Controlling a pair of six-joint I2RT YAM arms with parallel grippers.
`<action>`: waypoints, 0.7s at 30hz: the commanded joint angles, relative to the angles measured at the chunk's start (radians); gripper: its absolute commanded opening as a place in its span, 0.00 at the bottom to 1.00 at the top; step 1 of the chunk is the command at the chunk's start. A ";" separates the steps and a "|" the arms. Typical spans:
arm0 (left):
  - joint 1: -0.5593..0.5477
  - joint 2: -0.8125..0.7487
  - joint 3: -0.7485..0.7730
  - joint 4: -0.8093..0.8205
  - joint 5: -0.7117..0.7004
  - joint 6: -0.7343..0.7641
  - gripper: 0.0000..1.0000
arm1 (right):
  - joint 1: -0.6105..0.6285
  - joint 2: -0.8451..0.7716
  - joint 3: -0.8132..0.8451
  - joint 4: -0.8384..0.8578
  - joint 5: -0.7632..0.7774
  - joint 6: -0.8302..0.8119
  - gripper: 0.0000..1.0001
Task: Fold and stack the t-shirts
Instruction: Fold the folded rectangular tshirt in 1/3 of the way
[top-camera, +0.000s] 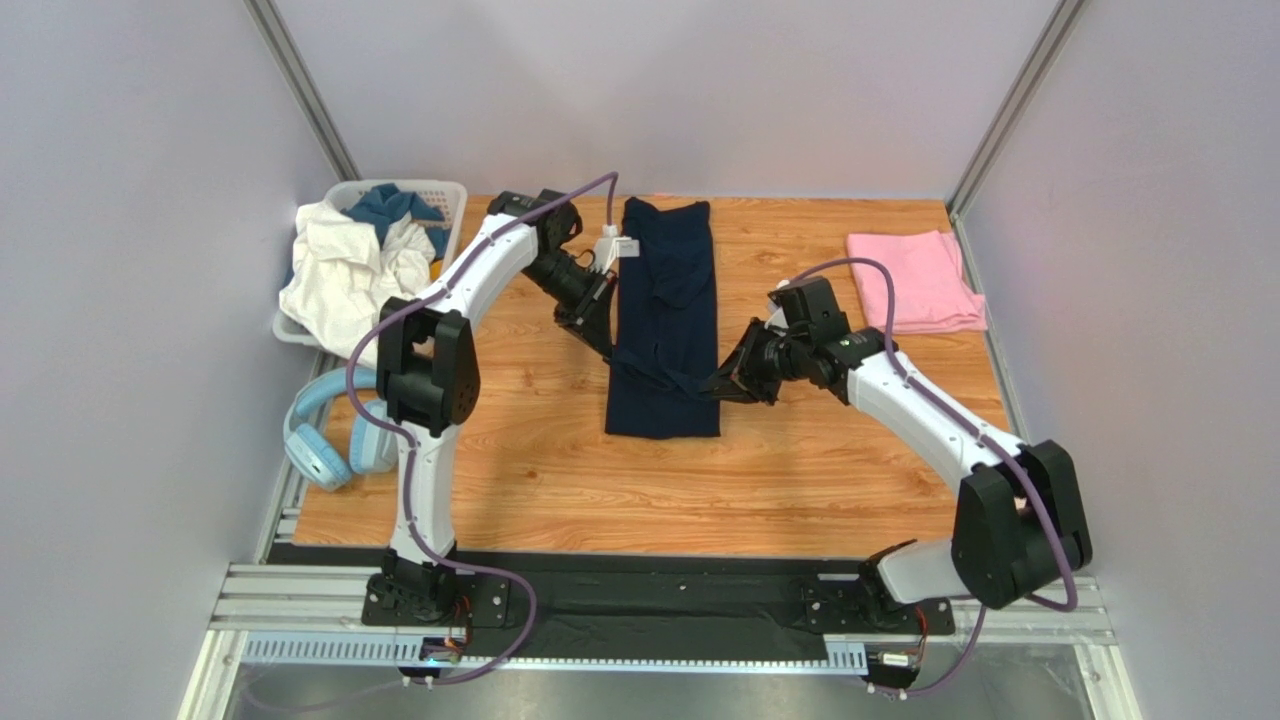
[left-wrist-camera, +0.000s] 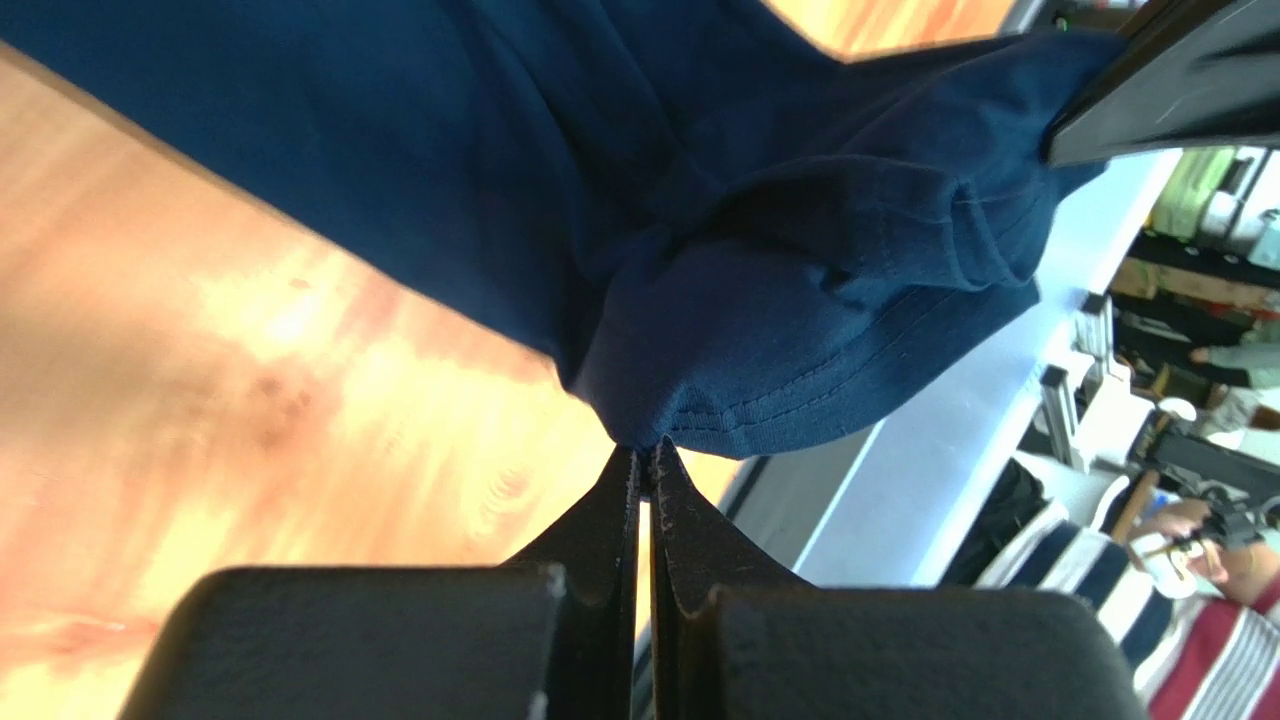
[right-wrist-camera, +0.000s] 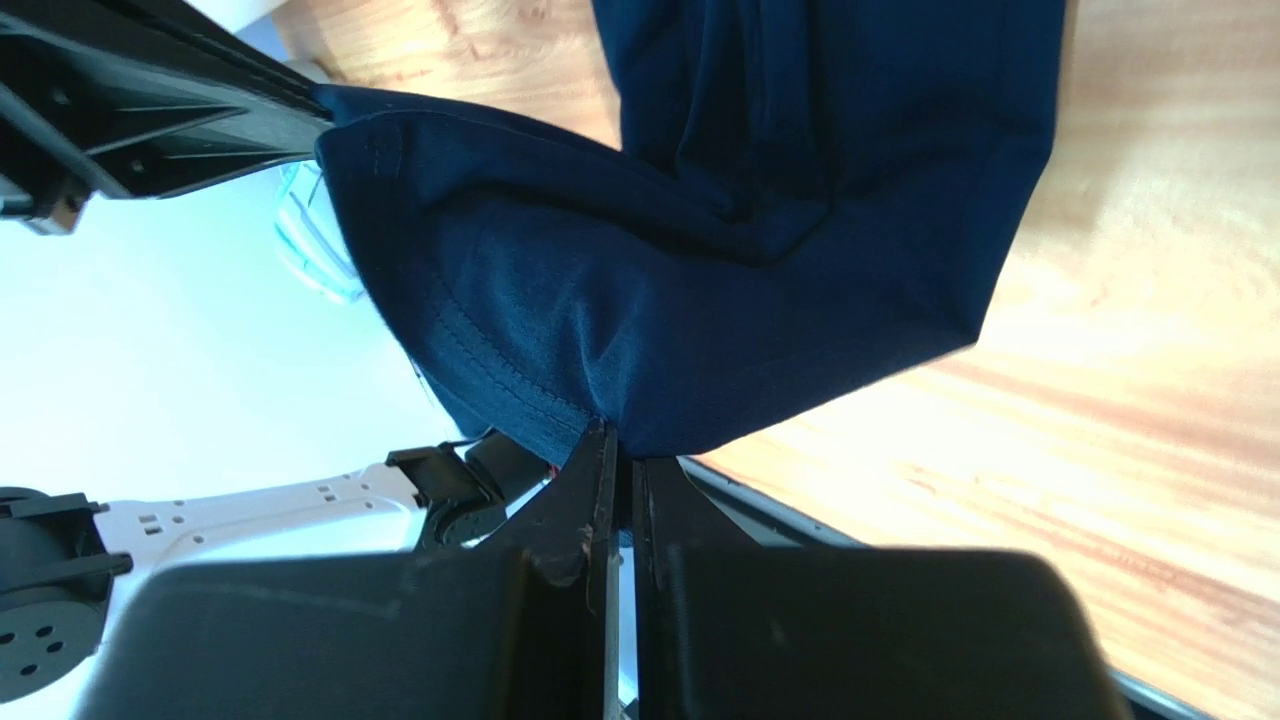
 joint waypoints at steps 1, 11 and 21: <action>-0.012 0.039 0.122 -0.086 0.006 -0.043 0.00 | -0.018 0.066 0.085 0.049 -0.033 -0.043 0.00; -0.012 0.093 0.167 -0.043 0.014 -0.083 0.00 | -0.050 0.239 0.205 0.081 -0.044 -0.072 0.00; -0.012 0.136 0.226 -0.014 -0.069 -0.106 0.00 | -0.101 0.331 0.295 0.081 -0.051 -0.094 0.00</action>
